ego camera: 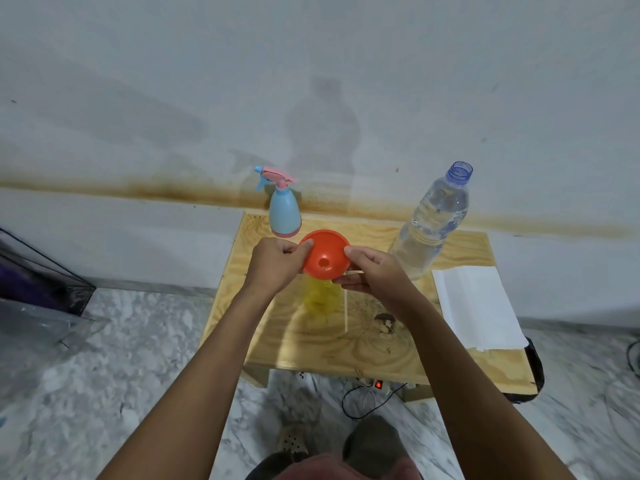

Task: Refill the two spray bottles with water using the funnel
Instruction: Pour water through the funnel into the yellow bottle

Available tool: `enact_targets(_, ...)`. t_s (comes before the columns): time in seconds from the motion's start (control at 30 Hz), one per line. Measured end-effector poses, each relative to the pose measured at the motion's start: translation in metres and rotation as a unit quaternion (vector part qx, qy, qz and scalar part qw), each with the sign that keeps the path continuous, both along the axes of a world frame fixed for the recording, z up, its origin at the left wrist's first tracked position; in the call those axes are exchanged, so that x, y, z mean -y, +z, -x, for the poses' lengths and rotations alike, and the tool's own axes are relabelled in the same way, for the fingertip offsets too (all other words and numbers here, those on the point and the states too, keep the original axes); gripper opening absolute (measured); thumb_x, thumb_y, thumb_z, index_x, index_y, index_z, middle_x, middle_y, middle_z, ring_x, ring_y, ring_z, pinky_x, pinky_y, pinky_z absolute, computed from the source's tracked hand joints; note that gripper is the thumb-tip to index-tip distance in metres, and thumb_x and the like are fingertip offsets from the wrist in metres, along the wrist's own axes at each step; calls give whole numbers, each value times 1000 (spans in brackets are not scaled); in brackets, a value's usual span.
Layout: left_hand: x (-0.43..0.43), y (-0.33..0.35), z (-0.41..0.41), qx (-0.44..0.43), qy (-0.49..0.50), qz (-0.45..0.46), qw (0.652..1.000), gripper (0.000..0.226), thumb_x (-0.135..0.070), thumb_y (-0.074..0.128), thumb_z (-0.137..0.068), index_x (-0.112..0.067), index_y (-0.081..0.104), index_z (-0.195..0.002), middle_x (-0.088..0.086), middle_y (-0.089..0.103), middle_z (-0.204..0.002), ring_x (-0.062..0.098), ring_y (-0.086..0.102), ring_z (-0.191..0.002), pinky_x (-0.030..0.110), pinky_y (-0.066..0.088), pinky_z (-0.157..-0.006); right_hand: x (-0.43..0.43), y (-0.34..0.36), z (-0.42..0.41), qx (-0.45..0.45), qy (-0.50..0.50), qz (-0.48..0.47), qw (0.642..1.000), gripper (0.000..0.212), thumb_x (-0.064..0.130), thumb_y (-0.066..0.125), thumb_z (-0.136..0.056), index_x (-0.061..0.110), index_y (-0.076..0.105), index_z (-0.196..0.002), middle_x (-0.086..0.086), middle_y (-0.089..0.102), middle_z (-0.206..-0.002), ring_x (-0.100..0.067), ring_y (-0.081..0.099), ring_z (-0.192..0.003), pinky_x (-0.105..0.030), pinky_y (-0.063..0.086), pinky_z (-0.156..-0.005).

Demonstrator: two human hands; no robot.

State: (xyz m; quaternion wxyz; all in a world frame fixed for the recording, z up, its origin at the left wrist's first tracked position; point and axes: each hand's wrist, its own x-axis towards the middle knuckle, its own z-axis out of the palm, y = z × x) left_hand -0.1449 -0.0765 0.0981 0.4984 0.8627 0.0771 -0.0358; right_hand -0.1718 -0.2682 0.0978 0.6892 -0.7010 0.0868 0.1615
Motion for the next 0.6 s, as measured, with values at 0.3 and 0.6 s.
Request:
enact_targets(0.3,1,-1,-3,-39,2,79,996,52,-39,55,-98,-4,70,-62,10,74,-66,22,75,-74,47,57,-89,-4,-3,-7,5,-36,7,999,23,28,58,-100,12,67,-114,-17,74,-99,-27,75,-79,-46,60,-85)
enact_targets(0.6,10,-17,0,-76,12,111,991,42,-43,46,-102,-11,73,-98,8,75,-91,24,72,-85,39,57,-84,-7,-15,-13,-24,-83,48,995,21,24,61,-98,8,68,-108,-11,74,-84,-17,74,-64,-37,61,-71)
